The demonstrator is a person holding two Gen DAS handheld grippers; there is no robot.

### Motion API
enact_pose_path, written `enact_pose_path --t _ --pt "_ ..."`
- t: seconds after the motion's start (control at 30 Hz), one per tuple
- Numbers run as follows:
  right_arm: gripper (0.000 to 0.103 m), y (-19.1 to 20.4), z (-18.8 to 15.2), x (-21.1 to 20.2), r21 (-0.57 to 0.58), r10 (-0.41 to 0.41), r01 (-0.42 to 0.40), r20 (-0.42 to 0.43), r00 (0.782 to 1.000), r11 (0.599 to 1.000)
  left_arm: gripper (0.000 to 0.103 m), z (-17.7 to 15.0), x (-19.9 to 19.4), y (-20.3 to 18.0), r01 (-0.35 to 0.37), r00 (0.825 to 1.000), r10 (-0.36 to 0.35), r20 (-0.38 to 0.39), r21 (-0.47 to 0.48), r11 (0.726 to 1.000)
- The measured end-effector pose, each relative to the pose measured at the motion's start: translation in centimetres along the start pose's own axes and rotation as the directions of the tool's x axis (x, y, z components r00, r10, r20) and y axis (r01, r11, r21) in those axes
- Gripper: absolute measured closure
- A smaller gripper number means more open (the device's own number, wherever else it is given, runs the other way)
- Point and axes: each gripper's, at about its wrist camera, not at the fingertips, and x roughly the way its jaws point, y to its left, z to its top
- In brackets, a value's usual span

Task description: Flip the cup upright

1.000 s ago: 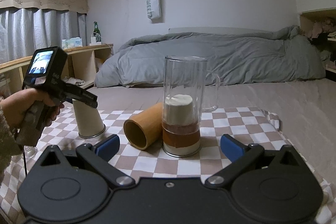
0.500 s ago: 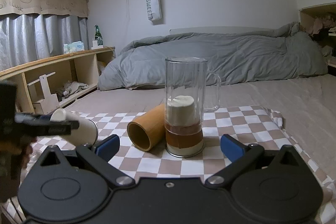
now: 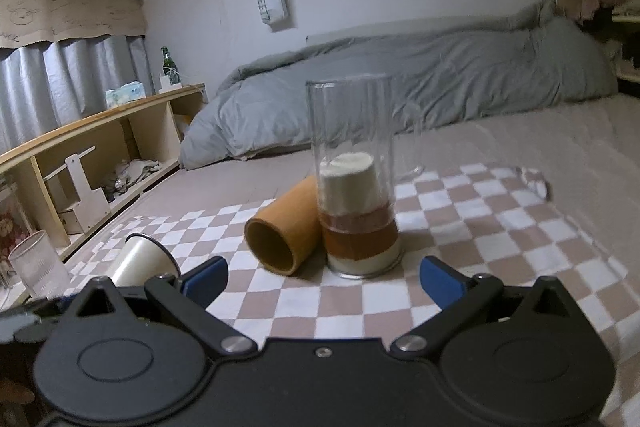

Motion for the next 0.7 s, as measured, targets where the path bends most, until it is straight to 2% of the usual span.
enact_pose_path --t 0.07,0.23,0.33,0.43,0.5,0.63,0.7 --pt "0.0 0.6 -0.2 0.4 0.014 0.004 -0.004 -0.011 1.0 1.0 0.041 -0.2 0.0 -0.1 0.003 1.0 -0.003 0.014 0.03 1.0" --pt "0.0 2.8 -0.5 1.9 0.026 0.023 -0.022 -0.061 0.998 0.999 0.04 -0.5 -0.4 0.2 0.016 0.999 -0.016 0.049 0.013 1.0" --pt "0.0 4.2 0.0 3.4 0.064 0.093 -0.087 -0.111 0.989 0.994 0.04 -0.6 -1.0 0.5 0.03 0.997 -0.029 0.065 -0.008 1.0" --pt "0.0 5.7 1.0 5.3 0.112 0.19 -0.172 -0.178 0.965 0.979 0.041 -0.5 -1.1 0.9 0.043 0.997 -0.041 0.066 -0.033 0.999" --pt "0.0 7.2 1.7 6.6 0.133 0.225 -0.2 -0.215 0.95 0.971 0.041 -0.6 -0.9 1.1 0.063 0.997 -0.06 0.051 -0.055 0.997" --pt "0.001 10.2 3.6 9.7 0.121 0.257 -0.231 -0.294 0.921 0.965 0.045 -0.6 -0.8 1.5 0.071 0.997 -0.069 0.04 -0.071 0.995" --pt "0.001 11.2 4.6 11.6 0.132 0.263 -0.231 -0.35 0.899 0.964 0.045 -0.6 -0.8 1.8 0.082 0.996 -0.079 0.04 -0.079 0.993"
